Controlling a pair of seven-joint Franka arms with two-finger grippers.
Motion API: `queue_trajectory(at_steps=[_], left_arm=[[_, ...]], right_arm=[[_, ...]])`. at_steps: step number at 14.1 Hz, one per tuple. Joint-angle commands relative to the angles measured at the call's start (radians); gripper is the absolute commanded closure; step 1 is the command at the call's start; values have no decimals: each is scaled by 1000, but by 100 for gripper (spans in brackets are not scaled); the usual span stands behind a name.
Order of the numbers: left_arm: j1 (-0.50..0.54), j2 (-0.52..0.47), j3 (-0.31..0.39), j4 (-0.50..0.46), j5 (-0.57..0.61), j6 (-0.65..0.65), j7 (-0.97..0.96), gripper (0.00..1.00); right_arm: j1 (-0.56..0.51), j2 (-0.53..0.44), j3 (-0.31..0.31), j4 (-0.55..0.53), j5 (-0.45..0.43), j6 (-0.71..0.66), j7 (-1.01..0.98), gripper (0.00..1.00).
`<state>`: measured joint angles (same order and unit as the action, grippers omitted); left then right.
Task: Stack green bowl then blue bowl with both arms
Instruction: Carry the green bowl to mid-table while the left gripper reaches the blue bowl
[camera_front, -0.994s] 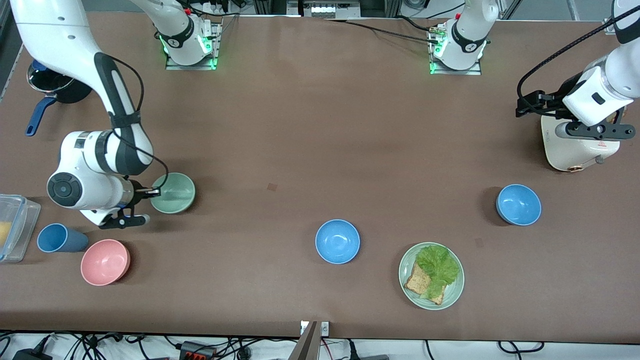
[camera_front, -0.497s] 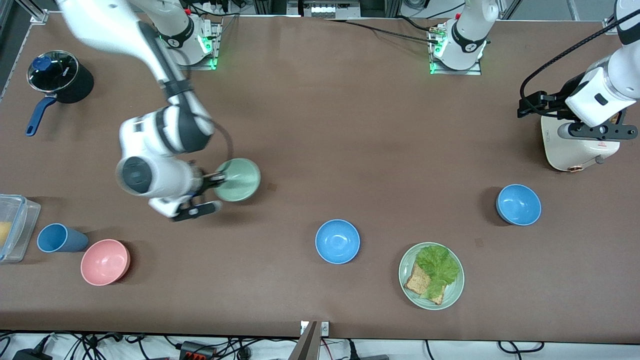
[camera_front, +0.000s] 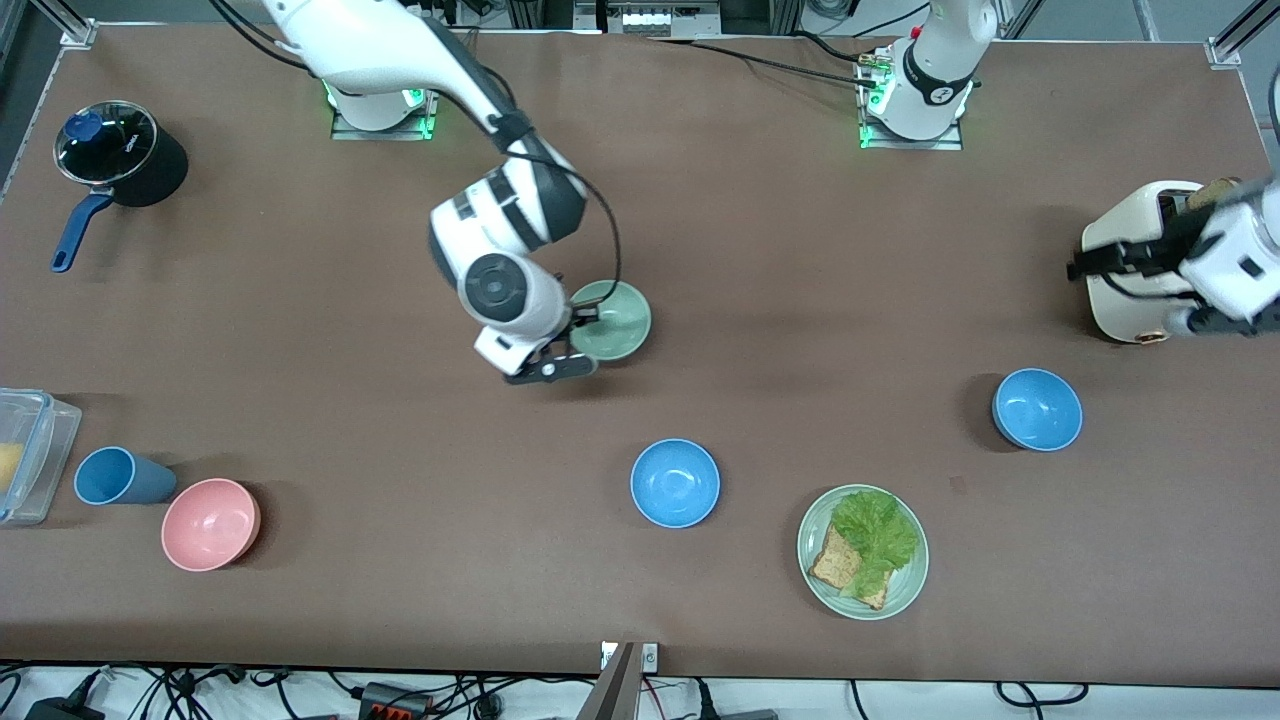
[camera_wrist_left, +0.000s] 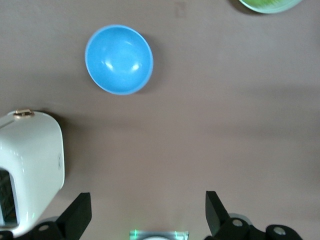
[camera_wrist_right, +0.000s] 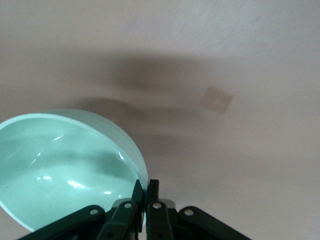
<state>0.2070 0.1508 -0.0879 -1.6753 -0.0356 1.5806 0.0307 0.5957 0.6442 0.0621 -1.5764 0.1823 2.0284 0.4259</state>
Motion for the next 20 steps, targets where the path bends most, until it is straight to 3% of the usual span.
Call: queue_trajectory(at_steps=[1,6,7,8,12,16,18,20], left_arm=[[11,116,-4,36,29,65,79,0],[40,297,-4,28,128,304,115,0],[58,317,-6,28,128,332,120,0],[71,337,-6,28,128,355,130,0],[120,424,-4,20,128,504,222,0],[129,383,-4,-188,128,736,222,0],[129,384,-4,-214,128,780,222,0],[129,386,-4,-215,128,782,228,11]], right_arm=[[55,43,-10,41,22,16,86,100],[108,87,-10,52,25,107,142,100],[110,88,-10,52,23,107,145,78],[104,83,-11,53,23,107,155,1],[82,-4,-34,136,8,-20,209,0],[3,-116,-128,243,9,-198,197,0],[-71,-159,-142,265,8,-229,194,0],[-157,-196,-143,266,8,-232,194,0]])
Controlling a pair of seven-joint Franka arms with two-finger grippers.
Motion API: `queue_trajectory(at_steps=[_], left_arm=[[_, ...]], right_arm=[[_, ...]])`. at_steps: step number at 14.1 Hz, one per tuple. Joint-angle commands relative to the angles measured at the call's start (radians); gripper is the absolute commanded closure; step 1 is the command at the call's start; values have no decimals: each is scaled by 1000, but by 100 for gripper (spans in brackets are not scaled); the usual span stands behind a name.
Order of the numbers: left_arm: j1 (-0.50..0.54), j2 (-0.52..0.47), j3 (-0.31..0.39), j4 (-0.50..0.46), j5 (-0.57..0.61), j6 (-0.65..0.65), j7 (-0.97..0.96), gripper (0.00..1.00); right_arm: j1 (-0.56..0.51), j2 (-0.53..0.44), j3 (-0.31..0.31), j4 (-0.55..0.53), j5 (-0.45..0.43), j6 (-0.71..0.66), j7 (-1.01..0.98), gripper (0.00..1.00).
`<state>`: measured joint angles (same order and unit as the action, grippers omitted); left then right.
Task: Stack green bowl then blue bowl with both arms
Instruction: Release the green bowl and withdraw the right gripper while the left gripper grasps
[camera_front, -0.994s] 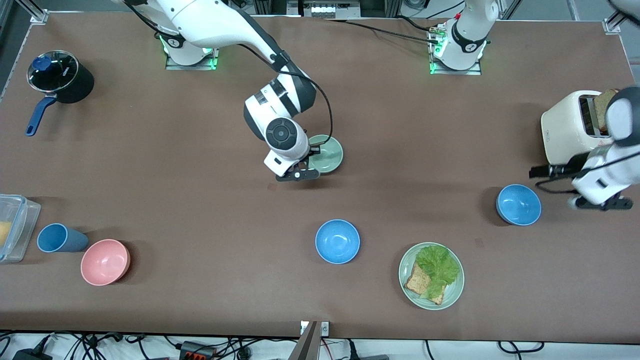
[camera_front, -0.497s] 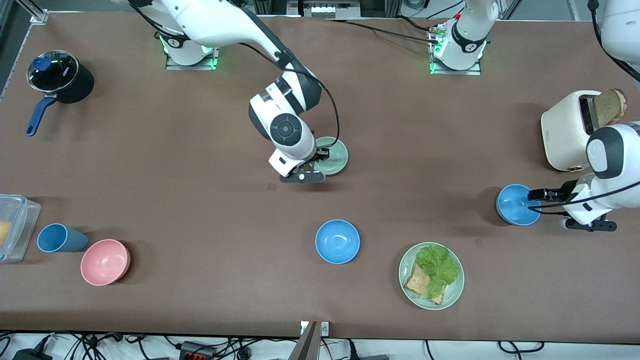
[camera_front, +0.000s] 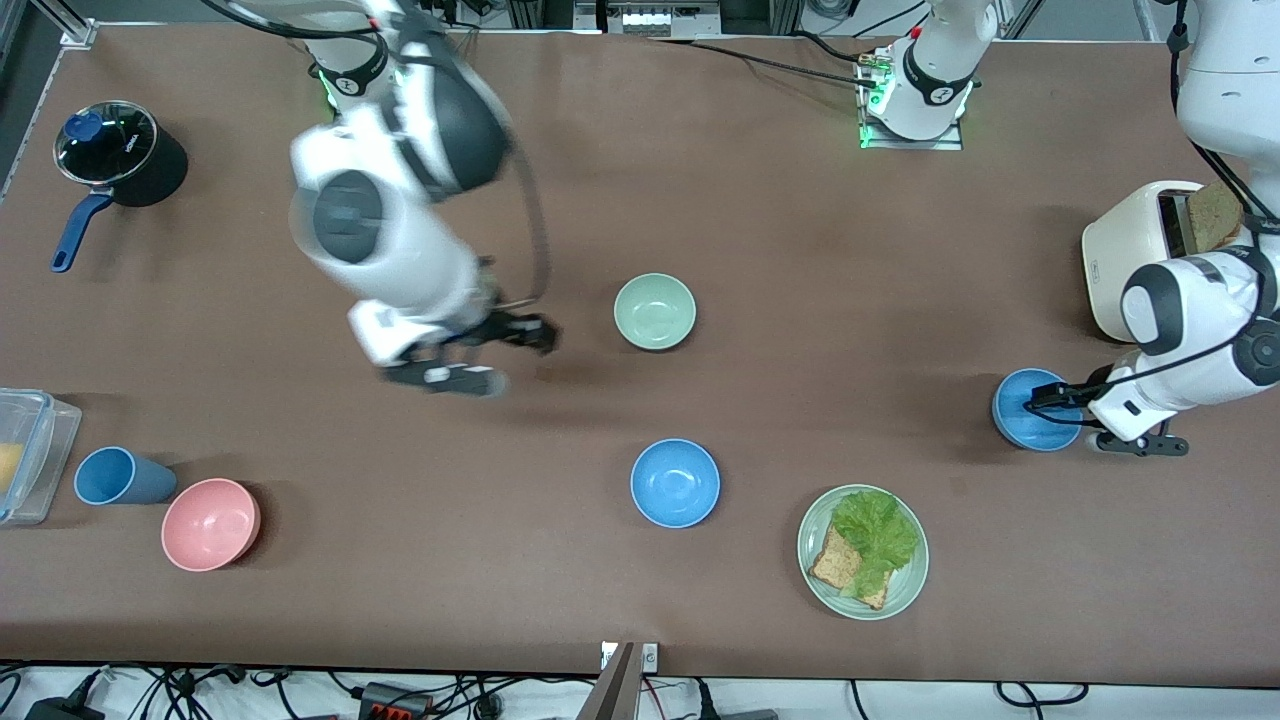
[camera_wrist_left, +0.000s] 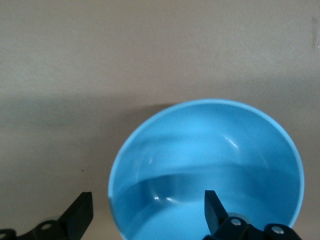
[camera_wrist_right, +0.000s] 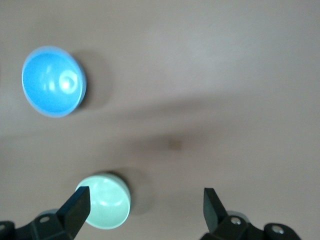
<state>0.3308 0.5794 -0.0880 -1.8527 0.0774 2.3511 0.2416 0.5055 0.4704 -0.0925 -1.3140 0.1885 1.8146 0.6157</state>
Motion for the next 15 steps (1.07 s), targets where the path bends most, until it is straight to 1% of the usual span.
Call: queue_trajectory(at_steps=[1,3,4,5,7,10,12,15], left_arm=[[5,-41,-4,-37,15,11,22,23],[7,-41,-4,-33,15,8,109,54],[7,-43,-6,-31,15,2,116,70],[5,-43,-6,-29,13,0,116,83],[24,-43,-16,-29,8,-4,110,99],[22,-55,-30,-25,1,-68,114,100],[25,-87,-73,-23,-1,-128,114,100],[25,-159,-151,-11,-5,-292,75,100]], right_arm=[[-97,-32,10,4,-15,-20,-8,0],[-148,-33,10,4,-91,-58,-71,0],[-168,-33,8,4,-116,-67,-104,0],[-188,-33,5,4,-119,-69,-132,0],[-267,-68,13,1,-113,-61,-186,0],[-379,-94,25,-2,-109,-69,-376,0],[-453,-127,45,-13,-112,-72,-480,0],[-530,-157,45,-50,-118,-72,-594,0]])
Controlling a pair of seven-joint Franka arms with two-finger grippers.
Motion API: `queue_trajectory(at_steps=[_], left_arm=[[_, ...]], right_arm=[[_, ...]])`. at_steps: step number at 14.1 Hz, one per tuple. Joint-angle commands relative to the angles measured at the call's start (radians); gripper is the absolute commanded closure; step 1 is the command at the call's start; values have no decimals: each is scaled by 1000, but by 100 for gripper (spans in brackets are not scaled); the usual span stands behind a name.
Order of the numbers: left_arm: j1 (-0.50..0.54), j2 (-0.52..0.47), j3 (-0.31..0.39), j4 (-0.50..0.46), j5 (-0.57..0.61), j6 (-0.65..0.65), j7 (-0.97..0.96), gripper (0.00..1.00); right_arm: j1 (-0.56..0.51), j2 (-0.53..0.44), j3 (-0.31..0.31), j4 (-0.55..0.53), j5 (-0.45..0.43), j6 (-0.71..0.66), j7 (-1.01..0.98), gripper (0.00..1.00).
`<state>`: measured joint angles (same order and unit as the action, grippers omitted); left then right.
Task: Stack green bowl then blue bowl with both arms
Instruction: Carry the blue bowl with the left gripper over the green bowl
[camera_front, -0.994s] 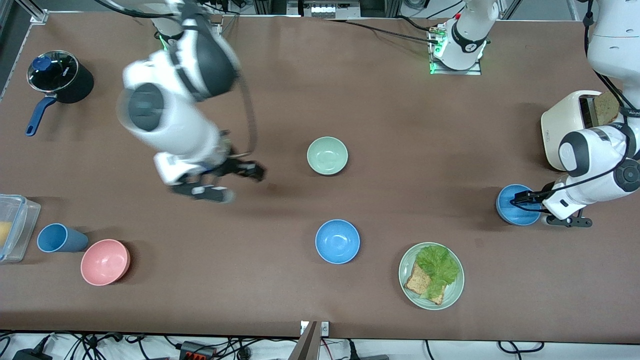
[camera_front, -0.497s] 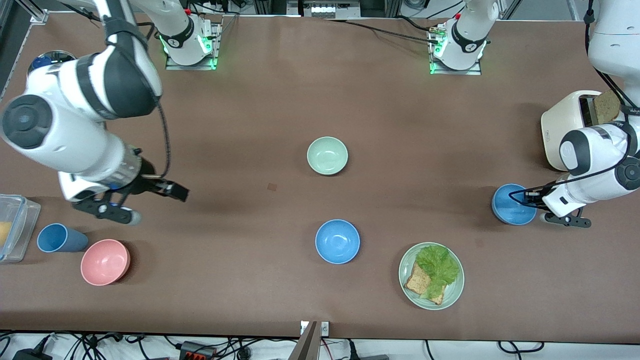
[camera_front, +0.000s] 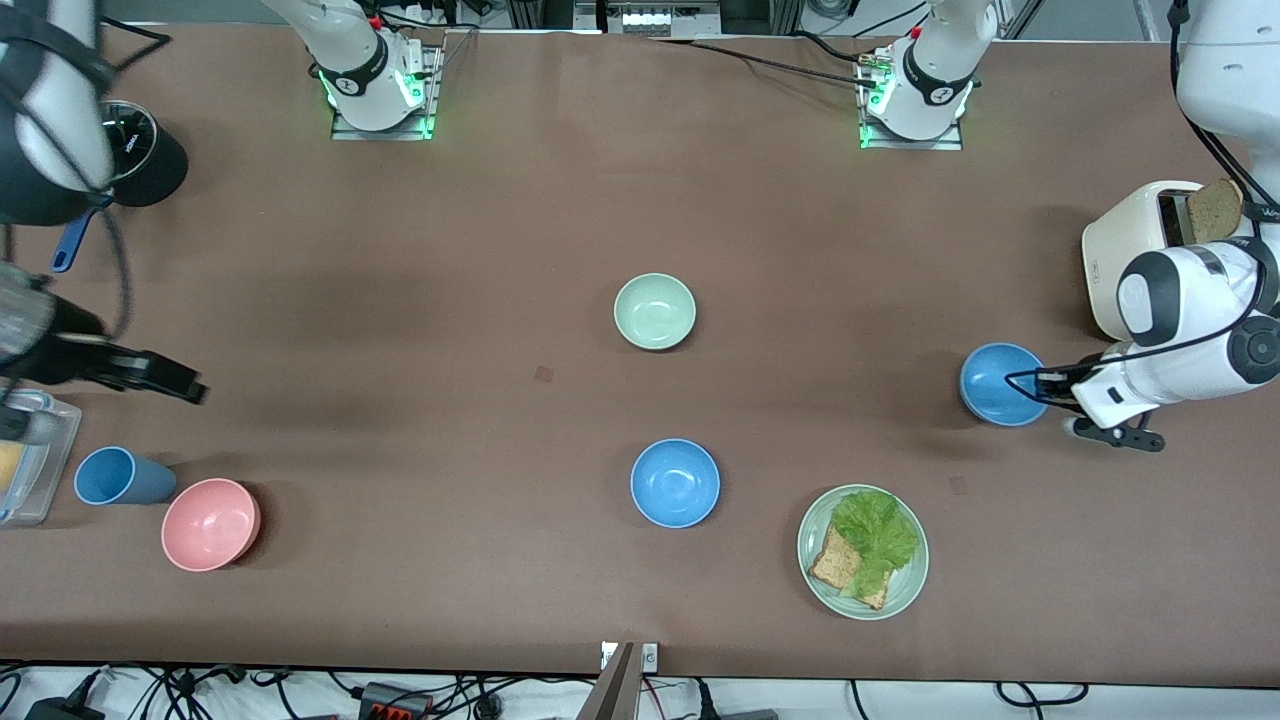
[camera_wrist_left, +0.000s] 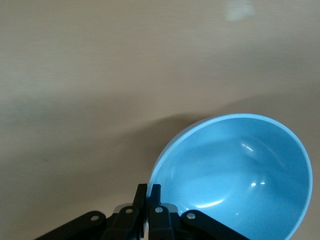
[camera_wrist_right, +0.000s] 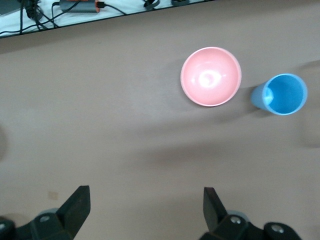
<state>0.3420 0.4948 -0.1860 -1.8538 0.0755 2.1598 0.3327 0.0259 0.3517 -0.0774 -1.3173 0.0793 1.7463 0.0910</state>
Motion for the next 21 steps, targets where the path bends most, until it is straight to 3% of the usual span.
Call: queue_trajectory(at_steps=[1,3,4,5,8,10,15,18,21], left_arm=[[14,-108,-88,-4,-29,-163,-43,100],[12,-182,-186,11,-88,-306,-174,93],[12,-208,-249,18,-91,-345,-261,100],[12,-223,-323,19,-91,-365,-379,100],[-9,-205,-465,21,-92,-338,-677,100],[-50,-152,-524,42,-95,-292,-867,100],[-259,-58,-524,56,-151,-71,-1280,100],[-374,10,-509,51,-119,66,-1429,100],[-402,28,-506,45,-60,72,-1465,100]], right_arm=[[-60,-45,30,-49,-12,-4,-97,0],[-73,-65,31,-60,-15,-17,-111,0],[-75,-80,31,-68,-15,-22,-111,0],[-70,-97,30,-82,-18,-36,-111,0],[-64,-123,28,-96,-65,-116,-108,0],[-57,-148,30,-124,-82,-113,-108,0],[-55,-307,31,-402,-84,54,-109,0],[-57,-309,31,-402,-84,47,-123,0],[-57,-304,31,-390,-81,35,-165,0]])
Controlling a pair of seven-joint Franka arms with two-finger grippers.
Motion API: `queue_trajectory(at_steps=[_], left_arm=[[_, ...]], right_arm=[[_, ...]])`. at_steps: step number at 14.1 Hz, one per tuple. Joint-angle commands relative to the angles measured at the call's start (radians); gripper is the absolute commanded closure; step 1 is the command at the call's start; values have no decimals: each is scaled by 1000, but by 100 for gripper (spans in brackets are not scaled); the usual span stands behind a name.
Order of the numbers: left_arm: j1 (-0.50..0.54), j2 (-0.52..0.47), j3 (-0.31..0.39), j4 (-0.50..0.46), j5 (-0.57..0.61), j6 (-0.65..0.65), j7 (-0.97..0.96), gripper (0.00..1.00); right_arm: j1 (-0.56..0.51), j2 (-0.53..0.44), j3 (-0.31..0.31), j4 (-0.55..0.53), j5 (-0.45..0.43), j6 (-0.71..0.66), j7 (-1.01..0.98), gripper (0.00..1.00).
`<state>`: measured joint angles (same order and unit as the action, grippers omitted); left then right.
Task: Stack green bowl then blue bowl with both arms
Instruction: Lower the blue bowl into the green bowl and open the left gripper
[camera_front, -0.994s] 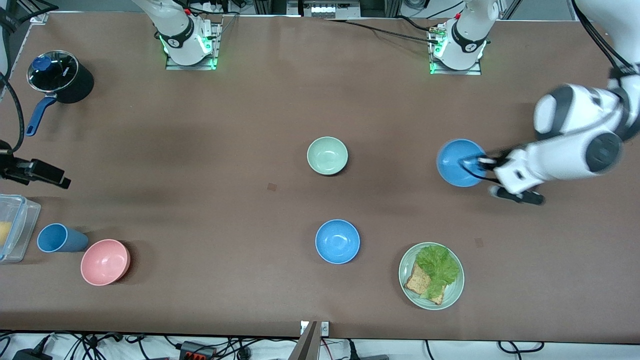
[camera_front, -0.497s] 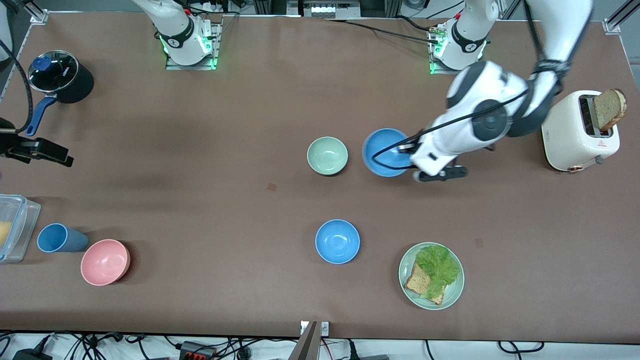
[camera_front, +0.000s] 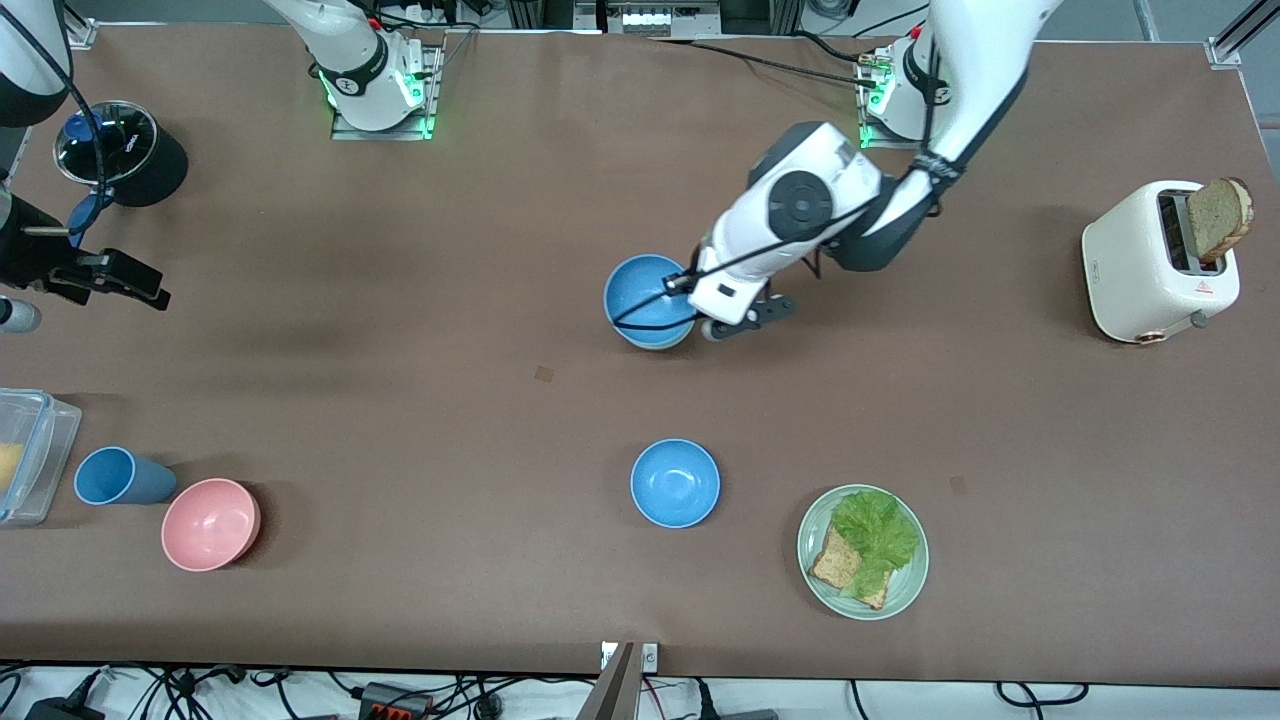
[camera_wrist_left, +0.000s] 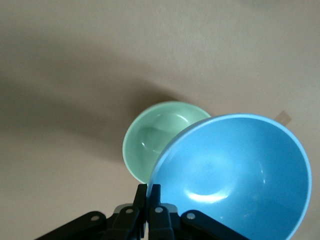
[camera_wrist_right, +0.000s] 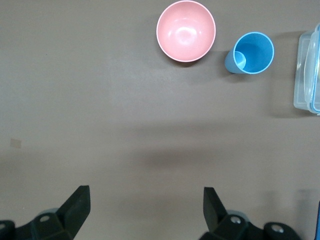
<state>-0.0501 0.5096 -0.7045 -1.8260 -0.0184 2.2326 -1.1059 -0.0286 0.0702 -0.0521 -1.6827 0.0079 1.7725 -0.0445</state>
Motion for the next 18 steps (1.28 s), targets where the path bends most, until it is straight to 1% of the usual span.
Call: queue_trajectory(at_steps=[1,3,10,15,16,17,18], left_arm=[[-17,30,14,14,76,-1,-26,100],[-22,46,14,13,153,-10,-31,100],[-50,60,17,-4,158,-11,-32,100],[-54,82,17,-12,258,-13,-32,100],[-56,83,17,-10,259,-13,-34,100],[-54,83,17,-10,261,-14,-34,95],[-54,83,17,-10,259,-21,-41,80]], right_arm=[[7,-18,6,-12,-9,-8,-20,0],[7,-18,5,-8,-9,-77,-23,0],[9,-18,3,-6,-11,-53,-9,0],[10,-18,3,-8,-11,-56,-9,0],[10,-18,3,-6,-11,-56,-9,0],[10,-18,3,-6,-11,-54,-9,0],[10,-18,3,-8,-11,-56,-9,0]])
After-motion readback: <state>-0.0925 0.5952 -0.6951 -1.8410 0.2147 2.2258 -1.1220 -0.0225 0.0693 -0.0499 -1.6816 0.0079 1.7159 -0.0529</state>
